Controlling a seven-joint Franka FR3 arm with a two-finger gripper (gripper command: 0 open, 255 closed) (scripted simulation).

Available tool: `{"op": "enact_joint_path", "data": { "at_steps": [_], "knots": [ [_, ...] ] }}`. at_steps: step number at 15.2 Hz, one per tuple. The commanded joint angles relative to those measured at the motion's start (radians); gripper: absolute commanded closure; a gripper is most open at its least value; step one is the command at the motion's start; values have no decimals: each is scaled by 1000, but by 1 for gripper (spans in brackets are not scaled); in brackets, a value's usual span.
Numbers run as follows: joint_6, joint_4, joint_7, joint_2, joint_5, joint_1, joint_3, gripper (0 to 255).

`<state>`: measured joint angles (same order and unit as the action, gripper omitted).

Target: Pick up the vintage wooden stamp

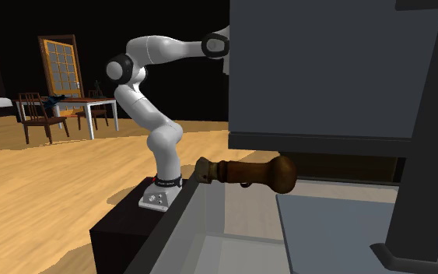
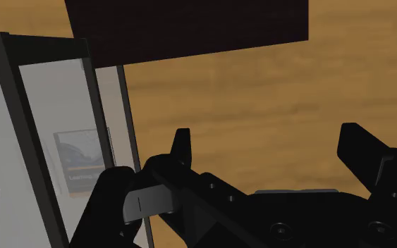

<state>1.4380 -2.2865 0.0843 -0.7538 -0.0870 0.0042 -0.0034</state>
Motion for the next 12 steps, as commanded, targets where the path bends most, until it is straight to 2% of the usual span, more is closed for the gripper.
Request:
{"op": "enact_joint_path", "data": {
  "at_steps": [1,12],
  "knots": [
    [0,0,0,0,0,0,0,0],
    [127,16,-279,109,140,-69,-248,0]
  ]
}}
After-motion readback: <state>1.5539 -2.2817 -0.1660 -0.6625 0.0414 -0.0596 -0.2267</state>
